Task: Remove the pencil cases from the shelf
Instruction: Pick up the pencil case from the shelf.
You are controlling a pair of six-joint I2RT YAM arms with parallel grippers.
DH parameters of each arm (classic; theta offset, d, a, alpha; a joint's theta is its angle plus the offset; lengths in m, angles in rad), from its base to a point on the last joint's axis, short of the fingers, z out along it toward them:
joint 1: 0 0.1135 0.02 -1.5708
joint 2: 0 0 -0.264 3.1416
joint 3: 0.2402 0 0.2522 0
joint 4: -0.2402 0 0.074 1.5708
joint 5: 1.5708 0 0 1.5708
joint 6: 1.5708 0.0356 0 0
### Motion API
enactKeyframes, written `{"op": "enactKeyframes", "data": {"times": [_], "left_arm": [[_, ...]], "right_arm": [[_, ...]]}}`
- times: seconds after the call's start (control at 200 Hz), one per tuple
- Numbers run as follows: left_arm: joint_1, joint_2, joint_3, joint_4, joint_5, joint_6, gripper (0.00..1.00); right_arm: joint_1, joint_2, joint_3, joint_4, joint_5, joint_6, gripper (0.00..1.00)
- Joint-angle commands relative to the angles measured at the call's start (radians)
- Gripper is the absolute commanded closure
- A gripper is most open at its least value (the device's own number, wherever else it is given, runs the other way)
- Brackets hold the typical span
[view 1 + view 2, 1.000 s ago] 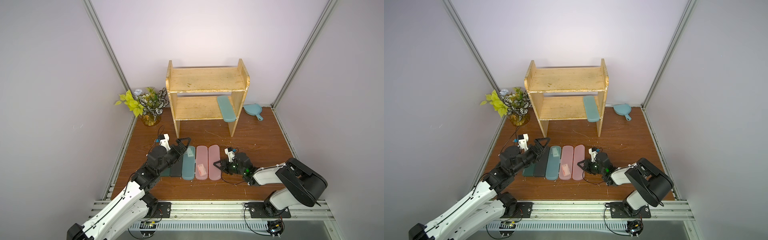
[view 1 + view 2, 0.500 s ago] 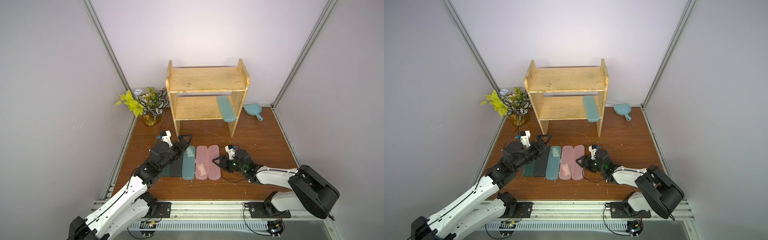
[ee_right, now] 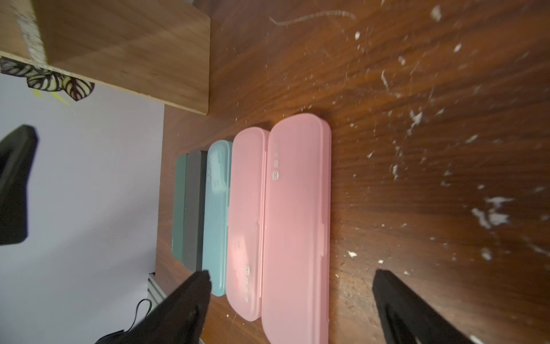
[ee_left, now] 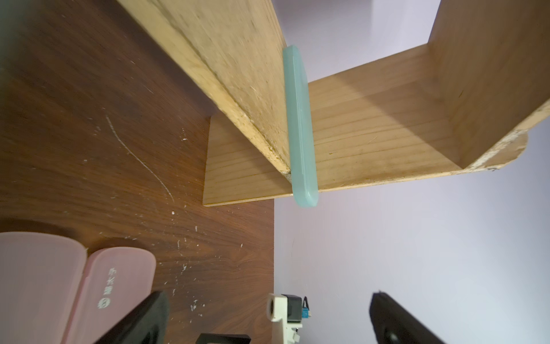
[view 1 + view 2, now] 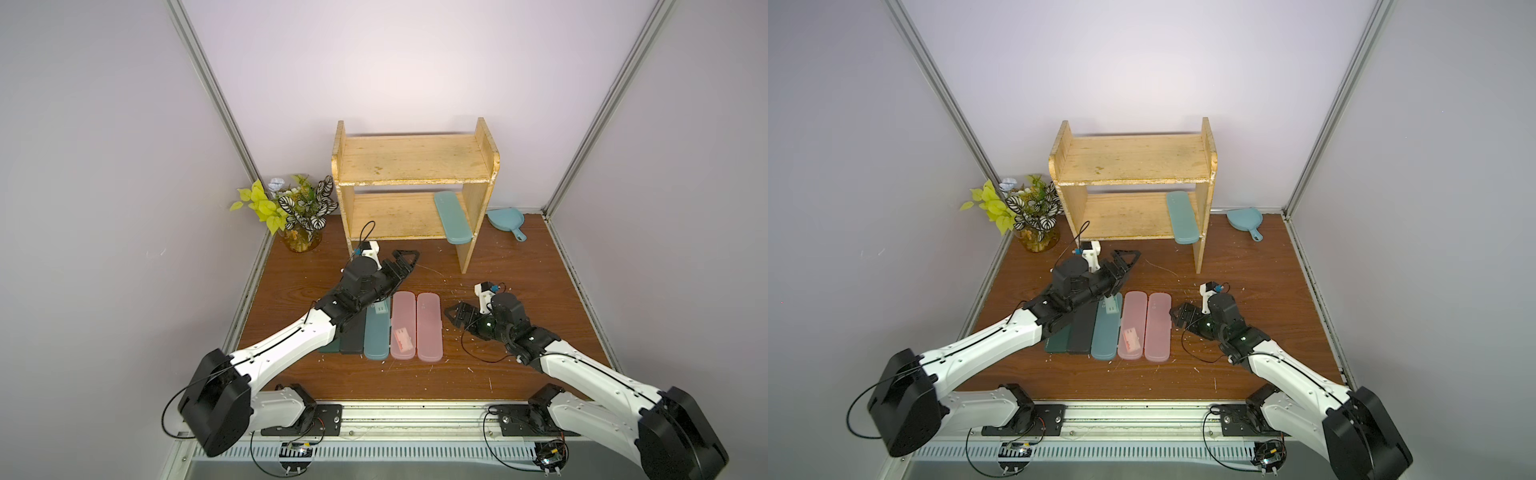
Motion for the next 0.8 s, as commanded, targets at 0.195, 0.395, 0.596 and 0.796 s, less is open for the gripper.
{"op": "enactKeyframes", "data": {"times": [0.195,0.395,0.596,0.796], "left_arm": [[-0.039,0.277,0.191,0.279,0.045,-0.065,0.04],[-0.064,0.405,0.302,0.305,0.013,-0.093,0.13],[-0.071,0.481,0.360,0.322,0.002,-0.113,0.26],[-0.071,0.538,0.402,0.343,0.008,-0.124,0.38]], "right_arm": [[-0.016,-0.218,0.080,-0.166,0.146,-0.165,0.03],[-0.018,-0.345,0.074,-0.179,0.245,-0.182,0.05],[-0.019,-0.391,0.081,-0.204,0.295,-0.195,0.06],[-0.022,-0.393,0.092,-0.219,0.298,-0.206,0.06]]}}
